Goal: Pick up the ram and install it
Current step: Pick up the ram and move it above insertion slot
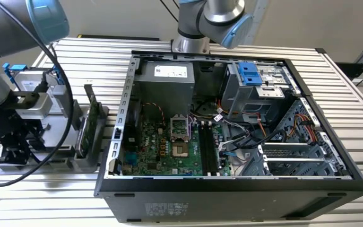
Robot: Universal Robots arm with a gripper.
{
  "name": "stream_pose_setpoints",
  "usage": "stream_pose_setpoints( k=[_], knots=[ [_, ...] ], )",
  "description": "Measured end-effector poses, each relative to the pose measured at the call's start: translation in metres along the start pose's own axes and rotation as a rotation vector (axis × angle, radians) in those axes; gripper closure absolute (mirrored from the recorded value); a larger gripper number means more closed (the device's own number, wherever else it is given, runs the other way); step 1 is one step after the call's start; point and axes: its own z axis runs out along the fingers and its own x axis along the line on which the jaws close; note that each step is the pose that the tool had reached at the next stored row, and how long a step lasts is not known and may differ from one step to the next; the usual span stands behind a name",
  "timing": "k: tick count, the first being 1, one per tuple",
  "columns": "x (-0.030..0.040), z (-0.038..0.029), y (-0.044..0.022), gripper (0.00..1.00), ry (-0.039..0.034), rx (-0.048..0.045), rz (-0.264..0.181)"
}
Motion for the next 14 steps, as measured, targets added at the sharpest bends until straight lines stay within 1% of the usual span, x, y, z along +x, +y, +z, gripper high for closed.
stream_pose_setpoints(
  k=[7, 14],
  knots=[
    [-0.0012, 0.0007, -0.0013, 0.00, -0.0001, 0.0001, 0.000],
    [-0.0090, 0.0020, -0.0028, 0.00, -0.0001, 0.0001, 0.000]
  ],
)
